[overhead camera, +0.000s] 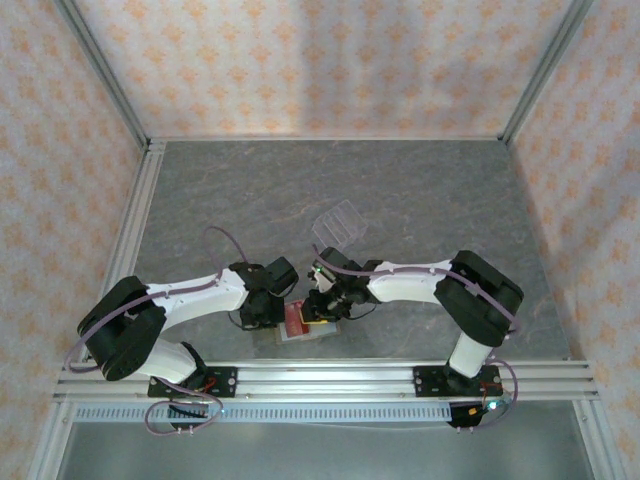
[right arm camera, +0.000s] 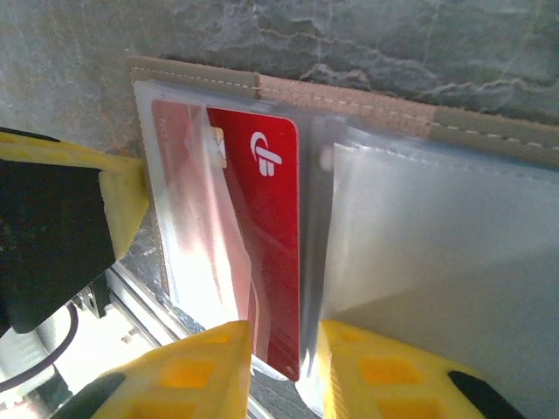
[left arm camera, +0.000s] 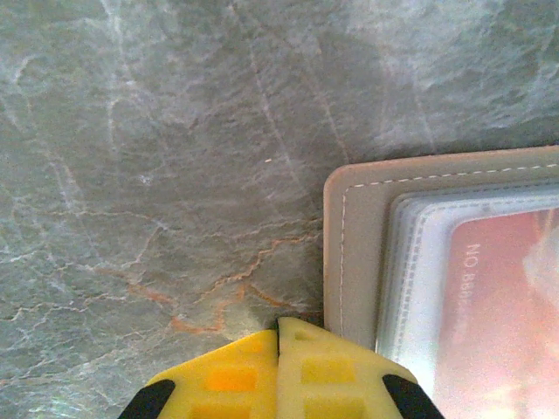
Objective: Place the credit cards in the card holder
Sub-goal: Insert the credit card into the card slot.
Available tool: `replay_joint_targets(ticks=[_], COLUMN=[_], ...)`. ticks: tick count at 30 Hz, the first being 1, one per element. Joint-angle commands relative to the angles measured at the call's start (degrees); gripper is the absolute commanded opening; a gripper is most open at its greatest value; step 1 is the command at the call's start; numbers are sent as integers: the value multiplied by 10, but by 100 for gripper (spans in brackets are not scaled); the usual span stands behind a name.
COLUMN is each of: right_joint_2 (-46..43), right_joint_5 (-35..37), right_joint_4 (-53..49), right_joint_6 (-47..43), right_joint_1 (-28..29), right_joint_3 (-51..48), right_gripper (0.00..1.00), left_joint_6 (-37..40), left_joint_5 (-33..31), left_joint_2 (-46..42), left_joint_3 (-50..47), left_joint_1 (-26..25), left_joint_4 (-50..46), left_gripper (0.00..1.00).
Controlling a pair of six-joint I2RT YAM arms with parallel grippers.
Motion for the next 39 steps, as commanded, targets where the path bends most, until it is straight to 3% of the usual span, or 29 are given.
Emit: replay_joint_targets(ticks=[1, 13, 21, 26, 39], right_joint_2=[-10, 21, 12, -21, 13], right_joint_5=[8, -23, -23, 26, 22], right_joint_4=[-11, 39, 37, -21, -28], right_joint_6=[-6, 20, 24, -1, -2], right_joint_1=[3, 4, 4, 4, 7], right_joint_3=[15, 18, 19, 23, 27], right_gripper=[23, 16, 16, 17, 21], left_joint_6=[-5, -6, -5, -4, -7], left_joint_5=[30, 29, 29, 30, 30], left_joint_2=[13, 11, 15, 14, 9], left_joint_3=[-9, -10, -10, -12, -16], left_joint_1=[-15, -15, -15, -15, -15], left_joint_4=[70, 71, 74, 74, 76], left_gripper=[0, 0, 0, 0, 0])
